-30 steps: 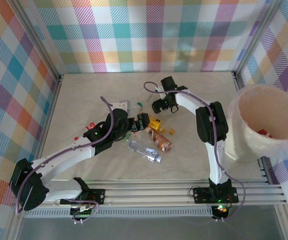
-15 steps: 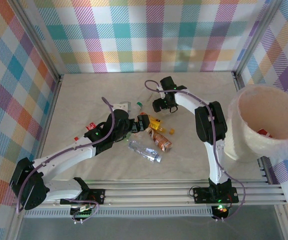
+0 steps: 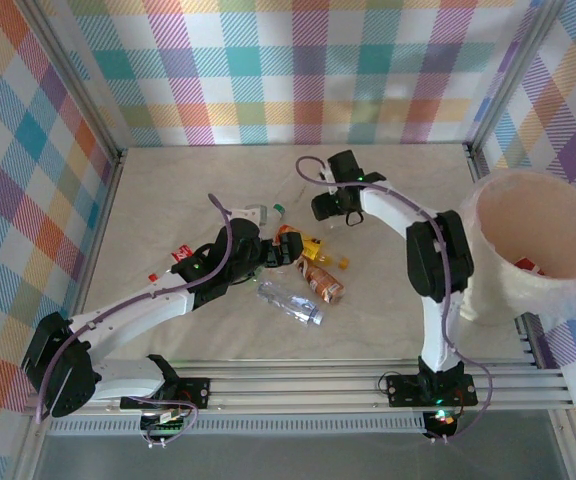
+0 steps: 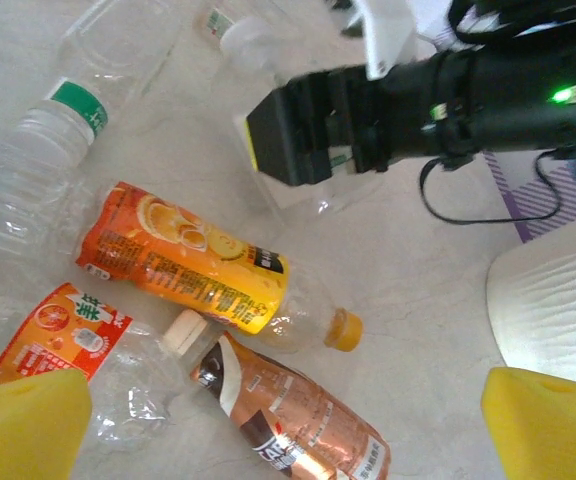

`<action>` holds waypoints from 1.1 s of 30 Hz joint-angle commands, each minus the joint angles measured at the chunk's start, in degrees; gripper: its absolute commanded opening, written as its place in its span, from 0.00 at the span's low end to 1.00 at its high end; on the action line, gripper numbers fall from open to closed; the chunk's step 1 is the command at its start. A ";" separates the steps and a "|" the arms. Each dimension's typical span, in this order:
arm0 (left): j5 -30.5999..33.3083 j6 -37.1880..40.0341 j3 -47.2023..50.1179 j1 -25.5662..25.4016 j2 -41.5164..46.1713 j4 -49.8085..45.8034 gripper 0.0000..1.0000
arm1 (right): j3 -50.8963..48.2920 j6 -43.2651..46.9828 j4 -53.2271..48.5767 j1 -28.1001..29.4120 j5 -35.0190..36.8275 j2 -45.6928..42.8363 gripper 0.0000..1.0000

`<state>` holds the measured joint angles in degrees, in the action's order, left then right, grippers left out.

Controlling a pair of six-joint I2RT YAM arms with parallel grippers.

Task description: Put the plastic bottles in the bin

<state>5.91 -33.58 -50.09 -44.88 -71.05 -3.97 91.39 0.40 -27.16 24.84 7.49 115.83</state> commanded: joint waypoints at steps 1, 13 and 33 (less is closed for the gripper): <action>-4.42 1.19 -1.84 -0.82 -0.22 2.52 1.00 | -2.73 -1.18 4.23 0.36 0.04 -7.23 0.75; -16.77 0.63 -5.41 -0.87 -2.69 10.46 1.00 | -16.42 -7.10 7.62 0.40 -2.68 -29.51 0.72; -16.65 6.47 -14.16 -8.43 -9.88 14.05 1.00 | -14.29 -10.44 -4.09 -6.27 -4.04 -50.68 0.70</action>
<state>-12.95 -30.28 -62.15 -51.92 -81.01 7.77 74.43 -9.69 -29.63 20.73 1.78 68.34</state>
